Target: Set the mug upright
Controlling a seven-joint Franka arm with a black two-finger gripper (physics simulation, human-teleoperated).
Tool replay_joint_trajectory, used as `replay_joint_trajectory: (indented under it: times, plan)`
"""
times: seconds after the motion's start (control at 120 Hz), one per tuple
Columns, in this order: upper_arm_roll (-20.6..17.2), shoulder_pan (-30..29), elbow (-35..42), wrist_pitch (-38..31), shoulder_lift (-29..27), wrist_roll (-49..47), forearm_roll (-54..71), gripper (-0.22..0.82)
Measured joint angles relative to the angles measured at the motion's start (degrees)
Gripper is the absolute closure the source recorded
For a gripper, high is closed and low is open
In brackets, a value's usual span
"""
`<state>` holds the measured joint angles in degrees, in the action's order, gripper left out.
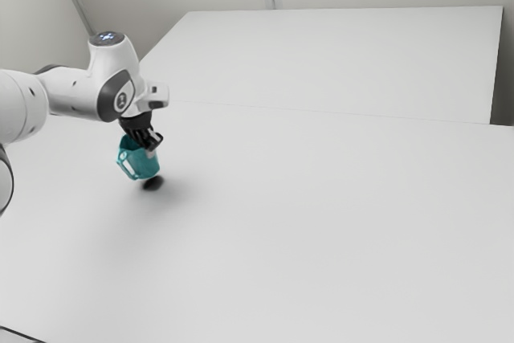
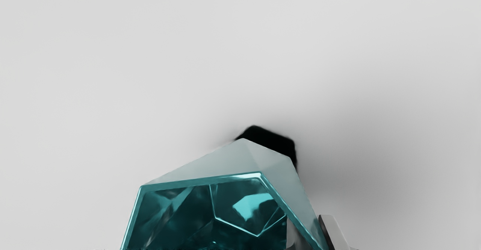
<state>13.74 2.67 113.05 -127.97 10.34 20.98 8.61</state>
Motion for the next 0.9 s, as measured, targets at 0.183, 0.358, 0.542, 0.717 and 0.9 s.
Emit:
replay_joint_trajectory:
  times: [0.183,0.358,0.542,0.717,0.9]
  plan:
    - [-1.3,0.0,0.2,0.1,0.5,-9.5,-2.4,0.78]
    - [-1.5,0.0,0.2,0.1,1.7,-16.4,-3.2,0.78]
    - [-1.8,-0.1,-0.1,-0.2,2.6,-21.8,-3.4,0.78]
    - [-1.9,0.0,-0.3,-0.3,3.3,-25.6,-3.5,0.78]
    - [-2.2,0.0,-0.4,-0.2,3.4,-28.1,-4.0,0.64]
